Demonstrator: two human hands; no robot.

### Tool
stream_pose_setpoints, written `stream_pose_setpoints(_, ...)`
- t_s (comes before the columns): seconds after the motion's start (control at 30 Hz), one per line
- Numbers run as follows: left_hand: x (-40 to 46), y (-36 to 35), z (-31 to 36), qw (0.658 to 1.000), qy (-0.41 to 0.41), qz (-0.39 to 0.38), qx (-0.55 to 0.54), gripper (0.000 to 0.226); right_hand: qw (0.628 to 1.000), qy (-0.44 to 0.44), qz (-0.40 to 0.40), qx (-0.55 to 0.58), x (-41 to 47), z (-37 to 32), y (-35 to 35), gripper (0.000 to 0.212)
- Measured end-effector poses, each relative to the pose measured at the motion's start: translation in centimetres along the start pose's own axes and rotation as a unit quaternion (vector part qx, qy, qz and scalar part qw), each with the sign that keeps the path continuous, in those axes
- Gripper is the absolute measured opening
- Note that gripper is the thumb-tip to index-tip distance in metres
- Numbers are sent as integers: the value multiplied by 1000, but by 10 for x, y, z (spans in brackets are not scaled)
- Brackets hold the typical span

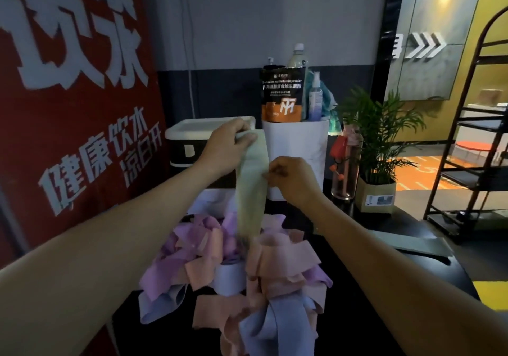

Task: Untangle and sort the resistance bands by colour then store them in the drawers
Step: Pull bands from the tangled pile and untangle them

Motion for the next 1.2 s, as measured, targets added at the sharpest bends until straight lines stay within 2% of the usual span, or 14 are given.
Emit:
stream_pose_setpoints(0.17, 18, 19, -11, 997, 43, 55, -11, 15, 998, 42, 33, 14, 28, -31, 7, 10)
stream_pose_setpoints(0.3, 29, 29, -13, 991, 79, 85, -59, 16, 997, 54, 53, 16, 49, -52, 15, 12)
stream_pose_setpoints(0.4, 37, 35, -9, 986, 98, 85, -109, 18, 996, 61, 60, 26, 63, -64, 23, 6)
stream_pose_setpoints(0.5, 43, 36, -7, 966, 148, 26, -209, 18, 994, 68, 83, 31, 74, -73, 33, 11)
stream_pose_setpoints(0.57, 43, 31, -6, 967, 143, -49, -207, 18, 991, 74, 110, 17, 77, -76, 39, 10)
stream_pose_setpoints(0.63, 40, 26, -2, 972, 110, -91, -185, 10, 986, 84, 143, 2, 78, -77, 47, 10)
stream_pose_setpoints(0.73, 36, 20, 2, 977, 80, -78, -179, 21, 984, 53, 171, 13, 80, -72, 57, 9)
stream_pose_setpoints(0.83, 26, 10, 2, 967, 82, -117, -212, 28, 983, -8, 171, 68, 79, -61, 61, 6)
stream_pose_setpoints(0.9, 20, 2, 1, 946, 124, -133, -268, 23, 981, -38, 164, 96, 77, -52, 61, 14)
stream_pose_setpoints(0.97, 20, -5, -1, 930, 170, -114, -305, 20, 979, -65, 145, 124, 75, -45, 58, 15)
stream_pose_setpoints(1.03, 23, -13, 1, 945, 158, -97, -268, 9, 979, -75, 119, 150, 72, -43, 57, 6)
stream_pose_setpoints(1.07, 24, -18, 2, 951, 145, -103, -252, 11, 979, -72, 108, 159, 70, -43, 57, 6)
stream_pose_setpoints(1.13, 22, -26, 9, 949, 124, -118, -263, 13, 977, -71, 92, 181, 67, -41, 57, 6)
stream_pose_setpoints(1.2, 20, -31, 14, 944, 114, -111, -288, 4, 975, -76, 77, 195, 63, -40, 61, 7)
Point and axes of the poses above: each hand's wrist, its own x-axis towards the middle knuckle, its own y-axis out of the back of the hand, z = x × y, the point moved 4 cm from there along x, towards the middle knuckle, and after that the axes turned 15 degrees about z, right-handed, at the moved point
